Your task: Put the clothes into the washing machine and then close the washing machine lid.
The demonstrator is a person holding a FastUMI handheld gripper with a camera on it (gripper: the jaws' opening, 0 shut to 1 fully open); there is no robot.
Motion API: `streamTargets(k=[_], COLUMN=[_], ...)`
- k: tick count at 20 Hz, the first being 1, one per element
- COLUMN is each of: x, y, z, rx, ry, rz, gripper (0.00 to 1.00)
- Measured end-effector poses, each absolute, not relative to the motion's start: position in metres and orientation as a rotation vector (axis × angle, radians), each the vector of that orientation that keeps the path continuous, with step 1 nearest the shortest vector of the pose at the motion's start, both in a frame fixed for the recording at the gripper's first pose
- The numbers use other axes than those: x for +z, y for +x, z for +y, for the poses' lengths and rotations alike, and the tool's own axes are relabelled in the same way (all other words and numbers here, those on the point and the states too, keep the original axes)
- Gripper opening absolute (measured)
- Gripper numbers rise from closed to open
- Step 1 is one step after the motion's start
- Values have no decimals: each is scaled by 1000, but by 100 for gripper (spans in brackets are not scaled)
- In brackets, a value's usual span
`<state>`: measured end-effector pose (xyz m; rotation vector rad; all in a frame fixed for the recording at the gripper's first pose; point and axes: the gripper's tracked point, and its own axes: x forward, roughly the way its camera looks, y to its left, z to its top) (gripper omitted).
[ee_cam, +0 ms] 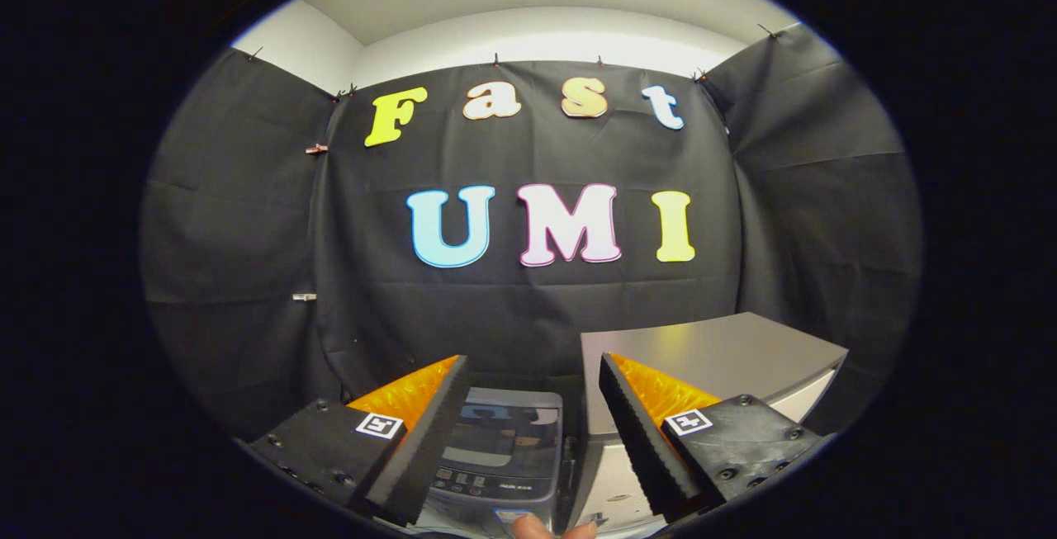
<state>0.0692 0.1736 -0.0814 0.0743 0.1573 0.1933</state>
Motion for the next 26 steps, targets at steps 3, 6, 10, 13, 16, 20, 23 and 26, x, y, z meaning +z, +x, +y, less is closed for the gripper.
streamTargets(k=[3, 6, 10, 13, 16, 20, 23, 26], x=[-78, -77, -75, -72, -71, -71, -73, -72], y=[53, 45, 45, 44, 43, 38, 37, 35], z=[147, 126, 107, 102, 101, 106, 107, 108], rx=[170, 155, 136, 130, 129, 138, 136, 134], ry=[81, 69, 75, 80, 71, 57, 41, 22], rz=[138, 135, 127, 119, 113, 112, 113, 109], gripper=[99, 99, 99, 99, 99, 99, 99, 99])
